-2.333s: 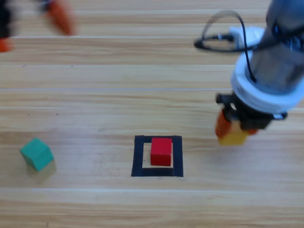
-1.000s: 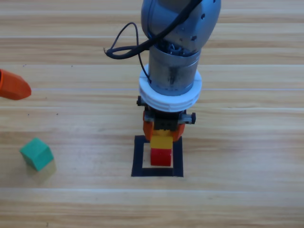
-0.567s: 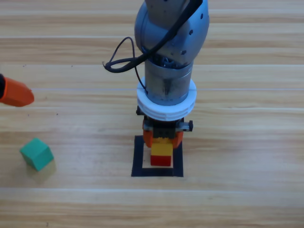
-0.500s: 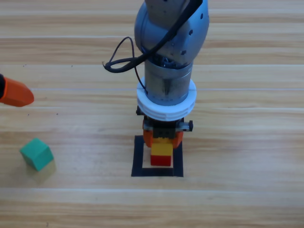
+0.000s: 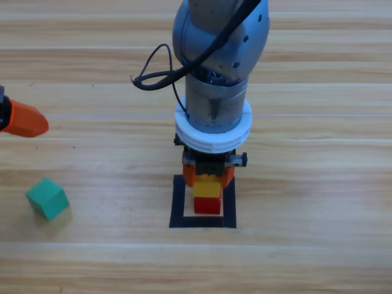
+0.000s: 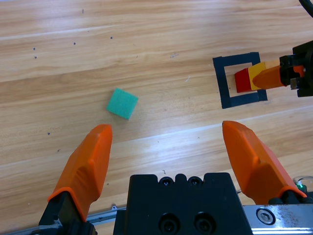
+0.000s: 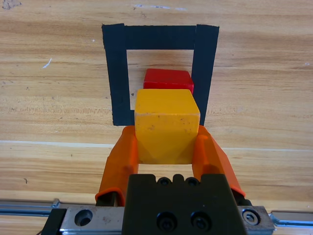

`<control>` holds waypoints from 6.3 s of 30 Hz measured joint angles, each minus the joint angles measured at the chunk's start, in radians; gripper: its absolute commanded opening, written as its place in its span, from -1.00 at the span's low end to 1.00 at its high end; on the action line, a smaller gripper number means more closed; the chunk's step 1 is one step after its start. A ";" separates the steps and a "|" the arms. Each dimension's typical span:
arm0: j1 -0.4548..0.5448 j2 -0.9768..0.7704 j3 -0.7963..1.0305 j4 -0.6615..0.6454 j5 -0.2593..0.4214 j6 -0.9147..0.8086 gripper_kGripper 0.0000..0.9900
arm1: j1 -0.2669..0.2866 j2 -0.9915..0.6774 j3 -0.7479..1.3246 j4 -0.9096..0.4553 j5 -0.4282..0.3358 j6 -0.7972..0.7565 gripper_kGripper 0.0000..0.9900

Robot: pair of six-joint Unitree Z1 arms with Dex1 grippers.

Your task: Stack the blocks in the rectangular block: red at the bottom, yellow in the middle, green on top

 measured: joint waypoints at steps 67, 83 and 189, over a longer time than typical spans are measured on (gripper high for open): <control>0.402 0.521 -0.154 0.079 -0.203 -0.724 0.92 | 0.092 -0.875 1.073 -0.708 -0.138 -0.408 0.98; 0.402 0.594 -0.095 0.029 -0.233 -0.760 0.92 | 0.071 -0.875 1.090 -0.708 -0.138 -0.432 1.00; -0.057 1.032 -1.153 0.570 -0.217 -0.168 -1.00 | 0.061 -0.855 1.094 -0.680 -0.144 -0.484 1.00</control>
